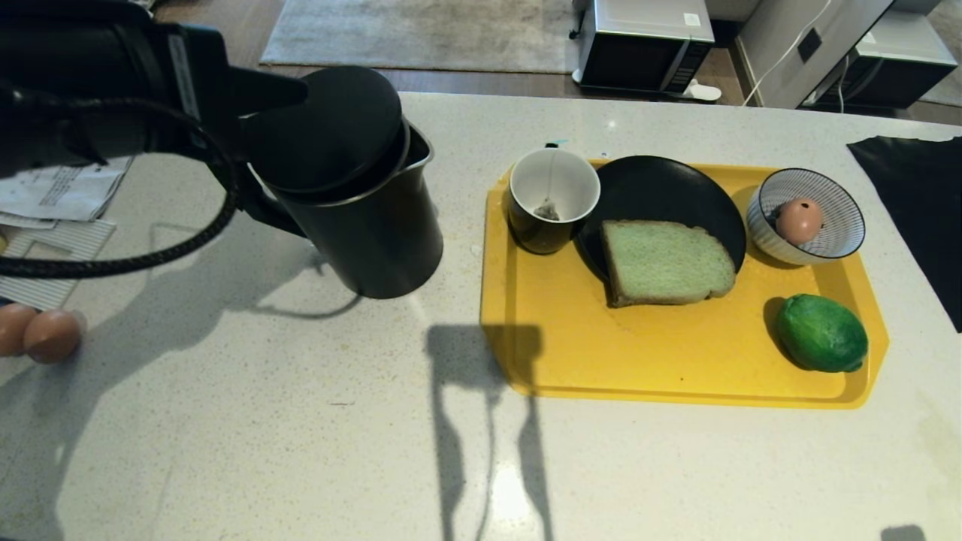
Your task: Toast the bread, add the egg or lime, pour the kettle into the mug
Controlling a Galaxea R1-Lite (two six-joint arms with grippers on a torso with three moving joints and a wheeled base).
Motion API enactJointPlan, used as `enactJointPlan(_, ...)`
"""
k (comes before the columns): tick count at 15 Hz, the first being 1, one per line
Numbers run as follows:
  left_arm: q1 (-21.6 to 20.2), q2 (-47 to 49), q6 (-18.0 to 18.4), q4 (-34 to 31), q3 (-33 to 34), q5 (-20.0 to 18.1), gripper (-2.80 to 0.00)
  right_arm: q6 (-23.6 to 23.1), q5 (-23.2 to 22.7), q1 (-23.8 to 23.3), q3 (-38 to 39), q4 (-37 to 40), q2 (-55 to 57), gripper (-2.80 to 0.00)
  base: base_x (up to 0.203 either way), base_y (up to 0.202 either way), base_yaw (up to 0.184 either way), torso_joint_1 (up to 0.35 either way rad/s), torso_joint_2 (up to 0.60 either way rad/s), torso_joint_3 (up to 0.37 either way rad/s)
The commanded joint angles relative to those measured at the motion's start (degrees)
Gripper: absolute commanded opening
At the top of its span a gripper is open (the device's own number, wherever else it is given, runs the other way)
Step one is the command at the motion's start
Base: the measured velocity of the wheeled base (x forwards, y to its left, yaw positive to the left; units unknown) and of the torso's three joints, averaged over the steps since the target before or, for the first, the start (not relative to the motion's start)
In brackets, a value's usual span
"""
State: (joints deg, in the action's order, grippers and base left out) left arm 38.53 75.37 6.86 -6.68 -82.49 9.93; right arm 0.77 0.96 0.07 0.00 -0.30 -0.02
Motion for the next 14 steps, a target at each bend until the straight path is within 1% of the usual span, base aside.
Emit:
enactJointPlan(1,-0.03,-2.81,5.55,0.30,-3.06,0.06,-2.80,0.02,0.00,0.01,0.09,-0.05,0.02,-2.80,0.000,0.000,0.000,0.000,0.00,0.000)
enactJointPlan(2,-0.19,-4.06,7.62,0.32,-4.49,0.08,-2.80,0.02,0.00,0.01,0.01,-0.05,0.02,-2.80,0.000,0.000,0.000,0.000,0.00,0.000)
enactJointPlan(4,-1.24,-6.42,10.06,0.27,-5.57,0.87,-2.80,0.02,0.00,0.01,0.09,-0.05,0.02,-2.80,0.000,0.000,0.000,0.000,0.00,0.000)
enactJointPlan(6,-5.79,-9.47,12.99,0.08,-5.18,3.49,-2.80,0.02,0.00,0.01,0.09,-0.05,0.02,-2.80,0.000,0.000,0.000,0.000,0.00,0.000)
enactJointPlan(7,-9.50,-11.13,14.40,0.08,-4.16,4.18,-2.80,0.02,0.00,0.01,0.08,-0.05,0.02,-2.80,0.000,0.000,0.000,0.000,0.00,0.000)
enactJointPlan(8,-13.44,-13.63,16.25,0.41,-2.06,4.69,-2.80,0.02,0.00,0.01,0.04,-0.05,0.02,-2.80,0.000,0.000,0.000,0.000,0.00,0.000)
enactJointPlan(9,-15.84,-17.00,17.73,0.70,0.70,5.05,-2.80,0.02,0.00,0.01,0.09,-0.05,0.02,-2.80,0.000,0.000,0.000,0.000,0.00,0.000)
enactJointPlan(11,-18.81,-23.28,20.32,0.99,6.09,5.25,-2.80,0.02,0.00,0.01,0.00,-0.05,0.02,-2.80,0.000,0.000,0.000,0.000,0.00,0.000)
enactJointPlan(13,-22.28,-30.96,26.43,1.22,13.24,5.04,-2.80,0.02,0.00,0.01,0.09,-0.05,0.02,-2.80,0.000,0.000,0.000,0.000,0.00,0.000)
enactJointPlan(14,-26.29,-34.83,29.96,1.37,17.09,4.91,-2.80,0.02,0.00,0.01,0.09,-0.05,0.02,-2.80,0.000,0.000,0.000,0.000,0.00,0.000)
